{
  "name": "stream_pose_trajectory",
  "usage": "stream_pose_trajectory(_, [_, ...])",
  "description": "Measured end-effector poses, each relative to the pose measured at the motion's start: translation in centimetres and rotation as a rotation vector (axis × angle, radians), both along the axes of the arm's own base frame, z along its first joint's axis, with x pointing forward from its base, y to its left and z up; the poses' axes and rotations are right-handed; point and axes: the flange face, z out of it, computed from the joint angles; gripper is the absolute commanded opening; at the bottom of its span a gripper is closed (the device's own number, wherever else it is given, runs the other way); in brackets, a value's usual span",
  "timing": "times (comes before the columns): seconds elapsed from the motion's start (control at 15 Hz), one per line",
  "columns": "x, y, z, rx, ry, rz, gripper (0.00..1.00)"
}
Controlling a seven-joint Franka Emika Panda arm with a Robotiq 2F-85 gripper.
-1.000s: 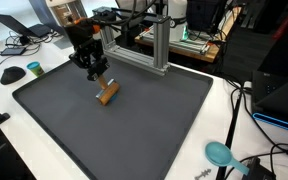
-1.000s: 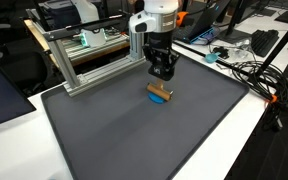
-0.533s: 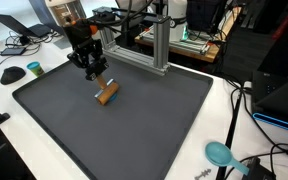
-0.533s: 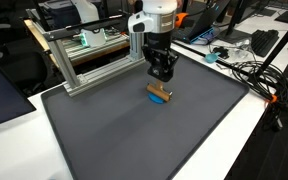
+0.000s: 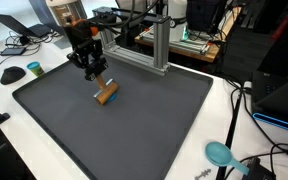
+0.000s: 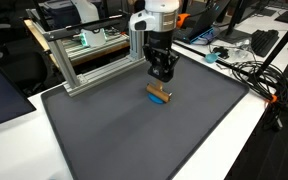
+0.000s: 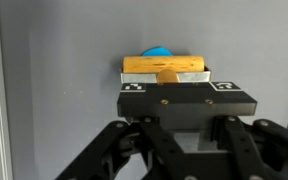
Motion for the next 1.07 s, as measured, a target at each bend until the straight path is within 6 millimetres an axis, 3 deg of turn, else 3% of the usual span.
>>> stream_pose_trajectory(1.07, [0.2,0.43,0.18,-0.06,-0.008,-0.006,0.22])
